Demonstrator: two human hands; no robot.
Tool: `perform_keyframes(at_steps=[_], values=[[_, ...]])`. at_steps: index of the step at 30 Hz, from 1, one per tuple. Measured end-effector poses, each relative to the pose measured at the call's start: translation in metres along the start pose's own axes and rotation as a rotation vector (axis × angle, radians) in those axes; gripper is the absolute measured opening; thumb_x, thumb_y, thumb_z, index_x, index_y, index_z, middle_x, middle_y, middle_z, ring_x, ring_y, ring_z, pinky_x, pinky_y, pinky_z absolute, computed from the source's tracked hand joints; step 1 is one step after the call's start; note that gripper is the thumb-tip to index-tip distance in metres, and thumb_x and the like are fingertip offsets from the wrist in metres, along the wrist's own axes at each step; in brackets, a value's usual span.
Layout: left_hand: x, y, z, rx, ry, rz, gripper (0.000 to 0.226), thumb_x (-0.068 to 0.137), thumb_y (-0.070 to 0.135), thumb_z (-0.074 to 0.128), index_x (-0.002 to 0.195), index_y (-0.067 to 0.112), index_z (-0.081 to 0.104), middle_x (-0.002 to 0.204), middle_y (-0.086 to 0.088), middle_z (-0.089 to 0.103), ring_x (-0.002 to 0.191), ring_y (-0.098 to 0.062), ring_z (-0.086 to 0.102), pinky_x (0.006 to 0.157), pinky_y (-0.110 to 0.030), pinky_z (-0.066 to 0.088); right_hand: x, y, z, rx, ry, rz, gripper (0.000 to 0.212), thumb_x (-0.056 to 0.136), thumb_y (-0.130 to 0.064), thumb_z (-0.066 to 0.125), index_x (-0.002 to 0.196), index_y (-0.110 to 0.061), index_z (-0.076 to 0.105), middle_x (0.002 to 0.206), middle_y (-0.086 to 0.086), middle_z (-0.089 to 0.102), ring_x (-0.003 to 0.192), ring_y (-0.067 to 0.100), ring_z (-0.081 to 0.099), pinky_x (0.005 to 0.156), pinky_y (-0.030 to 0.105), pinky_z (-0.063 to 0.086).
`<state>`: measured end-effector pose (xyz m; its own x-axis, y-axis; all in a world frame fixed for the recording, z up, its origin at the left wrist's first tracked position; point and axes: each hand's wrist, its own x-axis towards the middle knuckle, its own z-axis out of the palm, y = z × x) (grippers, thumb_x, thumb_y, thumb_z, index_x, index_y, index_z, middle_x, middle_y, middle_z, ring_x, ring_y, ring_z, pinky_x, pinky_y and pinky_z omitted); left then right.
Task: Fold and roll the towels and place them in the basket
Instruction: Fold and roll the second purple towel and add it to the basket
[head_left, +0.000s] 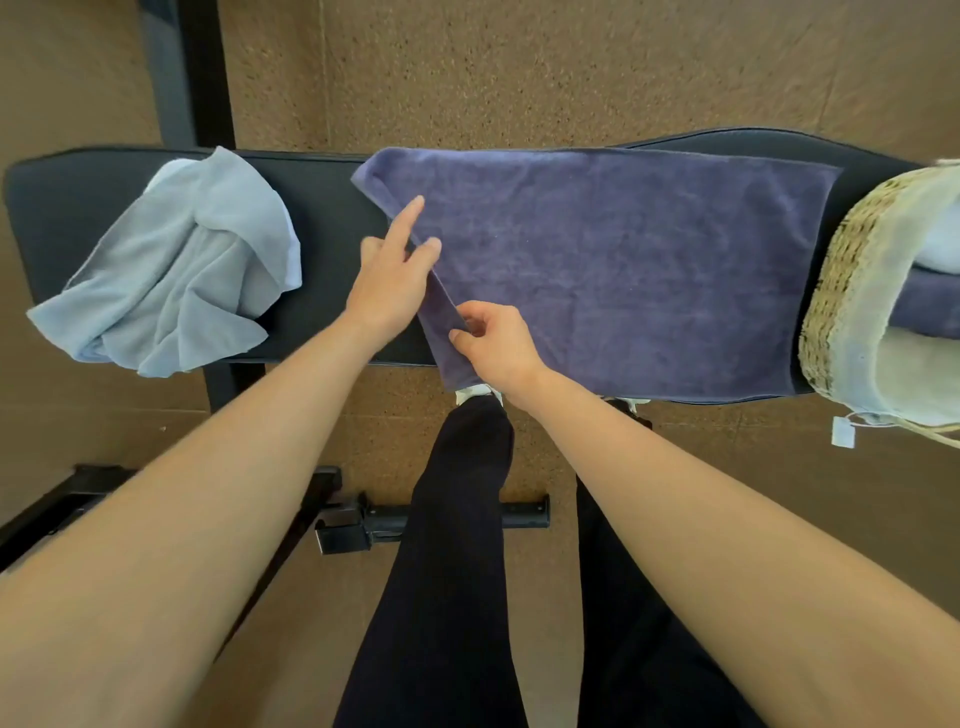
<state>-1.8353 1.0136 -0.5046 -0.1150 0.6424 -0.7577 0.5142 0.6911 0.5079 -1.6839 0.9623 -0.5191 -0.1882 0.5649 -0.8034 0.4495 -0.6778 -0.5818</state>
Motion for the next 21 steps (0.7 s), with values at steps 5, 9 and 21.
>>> perform_keyframes(at_steps=[5, 9, 21], values=[[0.015, 0.02, -0.003, 0.117, 0.13, 0.045, 0.029, 0.086, 0.047, 0.042, 0.068, 0.033, 0.06, 0.1, -0.026, 0.052, 0.081, -0.036, 0.052, 0.079, -0.052, 0.05, -0.017, 0.014, -0.014, 0.014, 0.048, 0.002, 0.013, 0.101, -0.014, 0.06, 0.106, -0.015, 0.072, 0.093, 0.006, 0.071, 0.089, 0.019, 0.069, 0.076, 0.027, 0.057], [0.001, 0.044, 0.013, 0.075, 0.147, 0.166, 0.037, 0.098, 0.028, 0.057, 0.134, 0.019, 0.064, 0.123, 0.002, 0.056, 0.109, -0.005, 0.055, 0.098, -0.022, 0.043, -0.039, 0.035, -0.036, 0.062, 0.155, 0.041, 0.012, 0.099, -0.02, 0.065, 0.107, -0.018, 0.073, 0.086, -0.005, 0.07, 0.084, 0.012, 0.069, 0.079, 0.028, 0.059], [-0.011, 0.147, 0.127, 0.137, 0.002, 0.476, 0.039, 0.098, 0.016, 0.058, 0.137, 0.014, 0.062, 0.113, 0.0, 0.043, 0.098, -0.01, 0.054, 0.092, -0.019, 0.046, -0.116, 0.119, -0.153, 0.202, 0.407, 0.136, 0.014, 0.096, -0.017, 0.069, 0.109, -0.015, 0.074, 0.091, -0.001, 0.074, 0.086, 0.016, 0.072, 0.072, 0.026, 0.062]])
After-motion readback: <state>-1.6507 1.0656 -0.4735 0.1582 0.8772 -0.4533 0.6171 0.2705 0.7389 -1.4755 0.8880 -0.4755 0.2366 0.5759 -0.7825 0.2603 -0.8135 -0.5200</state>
